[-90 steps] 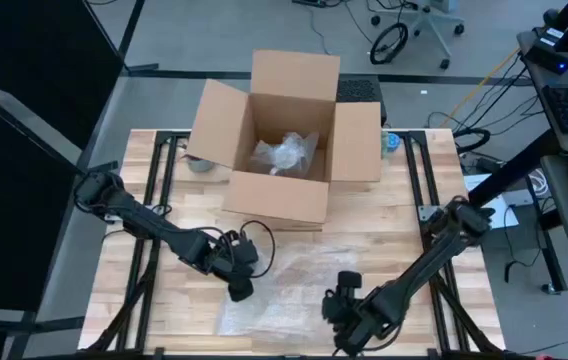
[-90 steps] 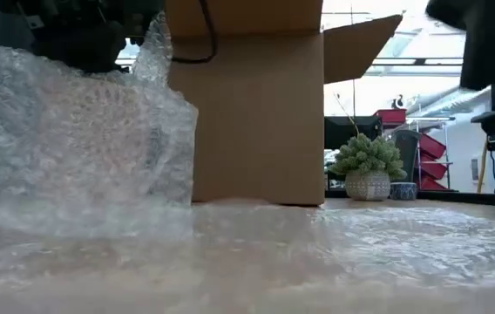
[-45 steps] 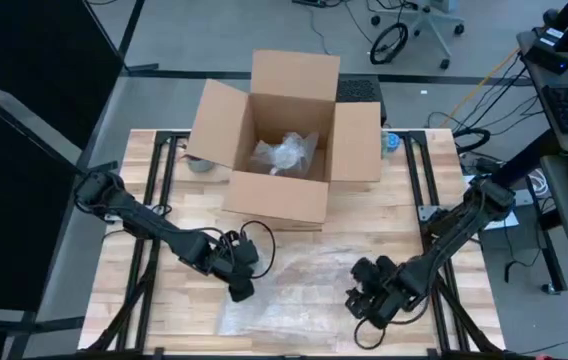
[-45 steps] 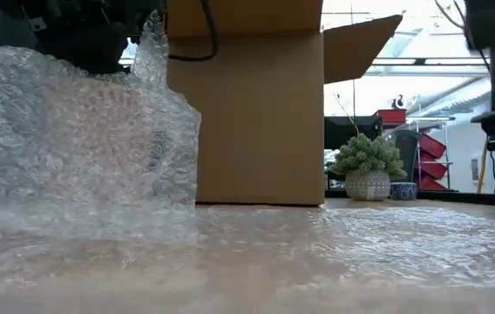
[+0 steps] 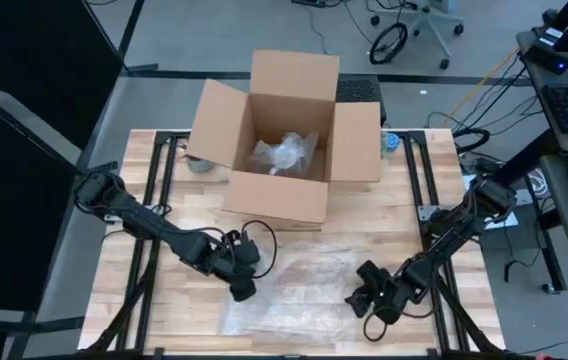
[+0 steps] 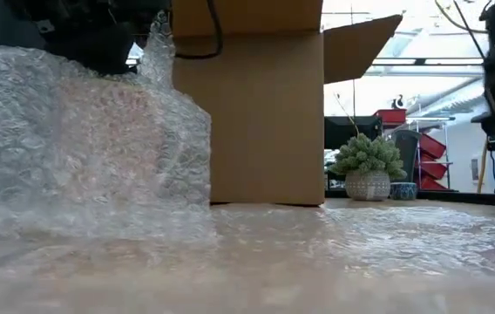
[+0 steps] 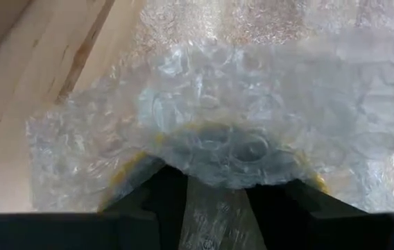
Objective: Wrap mug
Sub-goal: Wrap the orange mug with bubble wrap
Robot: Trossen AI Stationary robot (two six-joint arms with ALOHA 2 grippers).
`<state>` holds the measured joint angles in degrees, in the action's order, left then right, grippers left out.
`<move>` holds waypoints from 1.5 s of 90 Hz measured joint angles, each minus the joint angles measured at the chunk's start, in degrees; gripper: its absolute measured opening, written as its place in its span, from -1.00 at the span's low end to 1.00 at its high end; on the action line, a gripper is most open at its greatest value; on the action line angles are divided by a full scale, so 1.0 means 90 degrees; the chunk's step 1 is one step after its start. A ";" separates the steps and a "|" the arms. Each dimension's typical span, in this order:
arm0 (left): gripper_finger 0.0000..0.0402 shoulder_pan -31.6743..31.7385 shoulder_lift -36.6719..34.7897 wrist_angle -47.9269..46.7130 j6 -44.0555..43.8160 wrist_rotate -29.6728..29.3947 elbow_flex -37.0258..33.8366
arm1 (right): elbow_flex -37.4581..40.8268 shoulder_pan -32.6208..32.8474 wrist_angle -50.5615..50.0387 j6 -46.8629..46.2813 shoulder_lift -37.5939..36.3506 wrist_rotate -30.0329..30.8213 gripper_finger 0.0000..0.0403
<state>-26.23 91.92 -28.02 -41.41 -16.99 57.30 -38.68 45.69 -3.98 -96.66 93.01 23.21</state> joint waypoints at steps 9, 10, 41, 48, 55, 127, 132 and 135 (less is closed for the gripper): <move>-0.31 0.0030 0.0000 0.0080 -0.0024 0.0002 0.0000 | 0.0003 -0.0198 0.0094 0.0375 0.0014 0.0094 0.12; -0.31 0.0032 0.0000 0.0087 -0.0026 0.0001 0.0000 | 0.0005 -0.0219 0.0103 0.0426 0.0015 0.0102 0.12; -0.31 0.0036 0.0005 0.0265 -0.0024 0.0005 -0.0002 | 0.0004 -0.0417 0.1085 0.2107 0.0116 0.0323 -0.58; -0.31 0.0036 0.0005 0.0267 -0.0023 0.0007 -0.0002 | -0.0025 -0.0416 0.1065 0.2272 -0.0040 0.0271 -0.86; -0.31 0.0036 0.0005 0.0266 -0.0025 0.0015 -0.0002 | -0.0103 -0.0415 0.1043 0.2553 -0.0337 0.0301 -0.95; -0.31 0.0091 0.0007 0.1028 0.0029 0.0061 -0.0002 | -0.1294 -0.2190 0.3554 0.9390 -0.0252 -0.0454 -1.00; -0.31 0.0091 0.0005 0.1028 0.0029 0.0059 -0.0002 | -0.1294 -0.2286 0.3954 0.9687 -0.0093 -0.0545 -1.00; -0.31 0.0091 0.0005 0.1028 0.0031 0.0061 -0.0001 | -0.1294 -0.2354 0.4197 0.9858 0.0013 -0.0684 -1.00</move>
<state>-25.41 91.96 -18.76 -41.12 -16.45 57.29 -50.33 24.50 33.80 -7.94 93.13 17.06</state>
